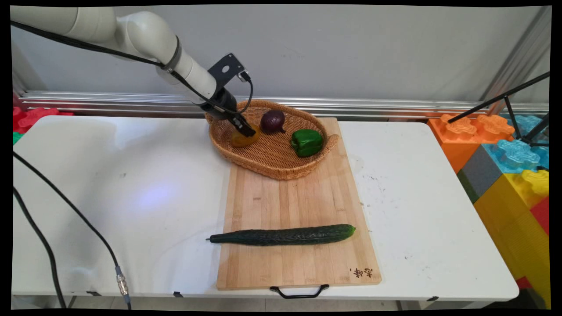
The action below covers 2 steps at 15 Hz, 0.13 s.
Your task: Place the picked object in the vegetable basket
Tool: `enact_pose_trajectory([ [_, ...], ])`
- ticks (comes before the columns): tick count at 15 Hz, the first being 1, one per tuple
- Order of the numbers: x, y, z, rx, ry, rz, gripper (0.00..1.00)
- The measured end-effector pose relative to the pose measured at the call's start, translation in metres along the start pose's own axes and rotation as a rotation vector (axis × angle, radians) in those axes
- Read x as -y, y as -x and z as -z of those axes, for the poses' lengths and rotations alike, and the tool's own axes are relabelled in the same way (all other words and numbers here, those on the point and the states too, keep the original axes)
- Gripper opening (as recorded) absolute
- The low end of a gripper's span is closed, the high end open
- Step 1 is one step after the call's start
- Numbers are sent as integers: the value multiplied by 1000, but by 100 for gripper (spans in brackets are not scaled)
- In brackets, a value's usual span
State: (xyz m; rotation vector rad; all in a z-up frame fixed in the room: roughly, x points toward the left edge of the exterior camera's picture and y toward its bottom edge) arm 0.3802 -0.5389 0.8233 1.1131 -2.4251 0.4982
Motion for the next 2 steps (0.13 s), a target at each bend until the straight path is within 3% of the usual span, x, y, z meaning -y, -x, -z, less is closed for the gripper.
enact_pose_trajectory([
  [2,-3,-4,2,-19,14,1,100],
])
